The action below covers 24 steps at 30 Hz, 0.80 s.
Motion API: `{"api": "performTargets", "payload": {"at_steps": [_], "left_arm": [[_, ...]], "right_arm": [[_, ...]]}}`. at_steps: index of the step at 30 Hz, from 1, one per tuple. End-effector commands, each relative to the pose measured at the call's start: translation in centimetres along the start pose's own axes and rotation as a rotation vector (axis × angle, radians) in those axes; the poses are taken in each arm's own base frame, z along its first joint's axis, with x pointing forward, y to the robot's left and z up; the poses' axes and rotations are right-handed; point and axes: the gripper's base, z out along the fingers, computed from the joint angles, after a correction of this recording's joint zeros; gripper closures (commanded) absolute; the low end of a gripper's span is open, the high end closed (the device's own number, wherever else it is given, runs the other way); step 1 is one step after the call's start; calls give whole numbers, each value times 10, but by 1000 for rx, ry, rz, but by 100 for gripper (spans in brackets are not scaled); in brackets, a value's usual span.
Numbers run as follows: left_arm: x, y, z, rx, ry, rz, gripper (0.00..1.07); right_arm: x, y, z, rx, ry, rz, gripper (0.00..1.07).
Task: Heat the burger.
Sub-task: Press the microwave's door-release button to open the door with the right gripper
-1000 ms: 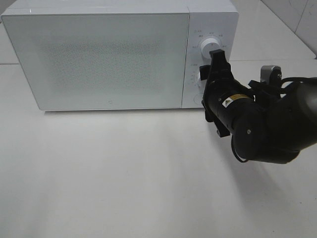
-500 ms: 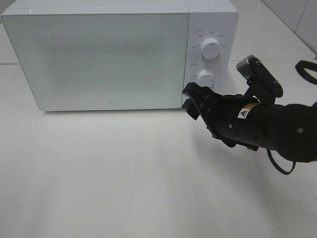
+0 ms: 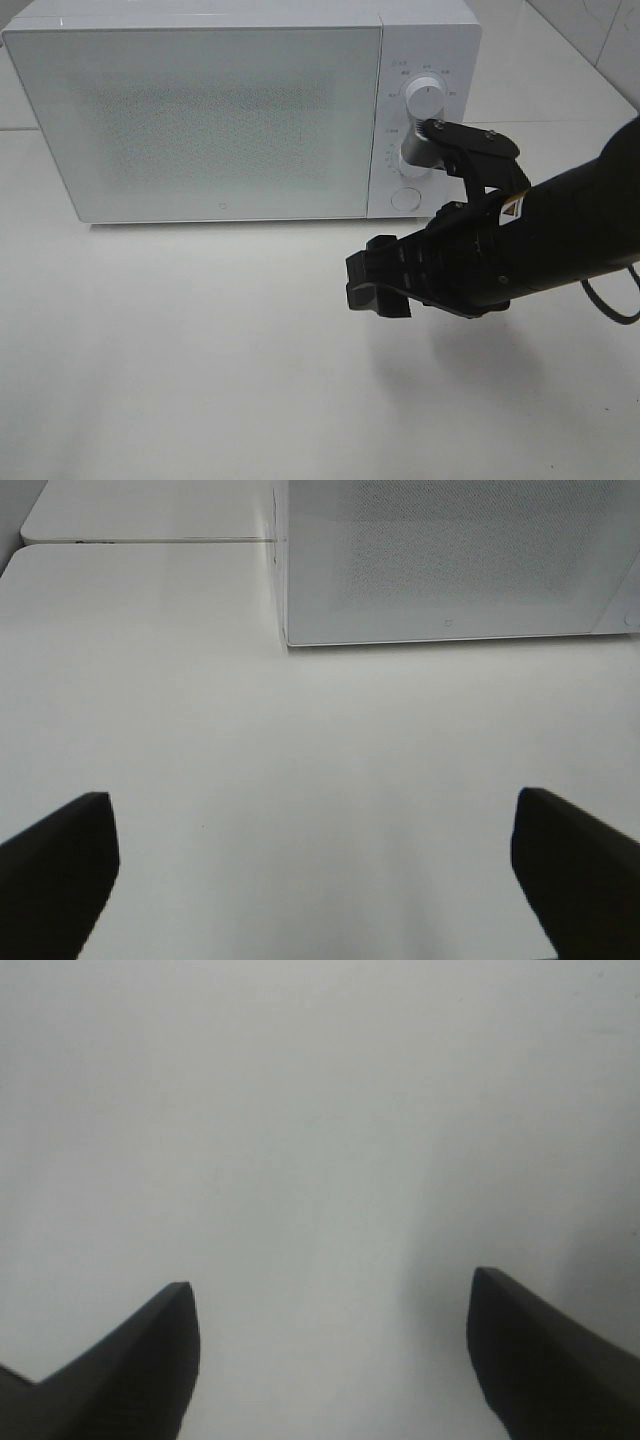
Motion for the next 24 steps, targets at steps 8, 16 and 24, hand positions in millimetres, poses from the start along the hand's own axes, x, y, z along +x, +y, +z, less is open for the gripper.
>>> {"api": "performTargets", "payload": {"at_steps": [8,16,24], "left_arm": [[1,0,-2,-3,-25,2,6],[1,0,-2,-3,-25,2,6],[1,0,-2,-3,-25,2,6]], "right_arm": [[-14,-3,-69,224,164,-180,37],[5,-7,-128,248,141,-238,37],[36,-27,-165,245,14,-169,32]]}}
